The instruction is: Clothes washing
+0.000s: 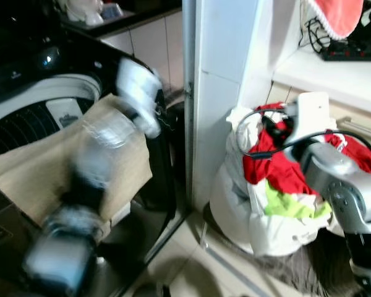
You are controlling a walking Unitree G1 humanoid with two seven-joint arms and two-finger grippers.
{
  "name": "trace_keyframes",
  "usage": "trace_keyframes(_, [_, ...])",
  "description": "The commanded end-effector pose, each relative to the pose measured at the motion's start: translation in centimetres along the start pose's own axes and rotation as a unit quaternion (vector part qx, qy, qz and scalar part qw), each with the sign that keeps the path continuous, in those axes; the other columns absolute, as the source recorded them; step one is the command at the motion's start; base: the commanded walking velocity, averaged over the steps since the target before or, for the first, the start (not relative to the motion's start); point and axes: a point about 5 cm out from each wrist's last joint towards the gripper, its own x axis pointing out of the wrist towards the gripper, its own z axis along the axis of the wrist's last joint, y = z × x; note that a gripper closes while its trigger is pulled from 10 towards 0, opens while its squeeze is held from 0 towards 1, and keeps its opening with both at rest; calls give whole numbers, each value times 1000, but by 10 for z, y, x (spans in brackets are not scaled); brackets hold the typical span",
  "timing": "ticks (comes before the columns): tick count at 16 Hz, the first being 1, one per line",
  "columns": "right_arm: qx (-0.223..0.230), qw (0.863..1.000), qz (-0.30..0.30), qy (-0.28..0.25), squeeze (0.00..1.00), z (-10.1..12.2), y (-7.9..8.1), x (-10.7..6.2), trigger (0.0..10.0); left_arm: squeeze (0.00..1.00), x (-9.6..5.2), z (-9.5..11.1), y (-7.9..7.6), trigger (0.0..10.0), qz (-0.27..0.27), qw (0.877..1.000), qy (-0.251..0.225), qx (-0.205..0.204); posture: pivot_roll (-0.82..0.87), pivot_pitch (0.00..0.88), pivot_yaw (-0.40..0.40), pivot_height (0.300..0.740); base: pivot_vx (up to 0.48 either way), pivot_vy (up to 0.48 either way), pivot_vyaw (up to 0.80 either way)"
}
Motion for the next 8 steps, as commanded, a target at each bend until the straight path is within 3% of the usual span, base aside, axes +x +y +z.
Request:
trace_keyframes(1, [-15,999,-32,-6,1000,-3,-19,10,10000,0,-1,3,-27,10000,-21,999,-23,19,-81,0,80,740,0,0,0])
trace_keyframes(3, [-13,999,-49,12,1000,-15,-40,27,10000,0,-6,-12,-53,10000,-39,999,-7,21,-83,0,83,740,0,0,0])
trace_keyframes(5, [-2,998,-51,28,1000,-24,-49,36,10000,0,-10,-13,-57,10000,-31,999,-7,-6,-78,0,78,740,0,0,0])
trace_keyframes(8, [-16,997,-27,68,1000,-38,-57,49,10000,0,-27,-23,-60,10000,-45,998,33,21,-59,0,65,740,0,0,0])
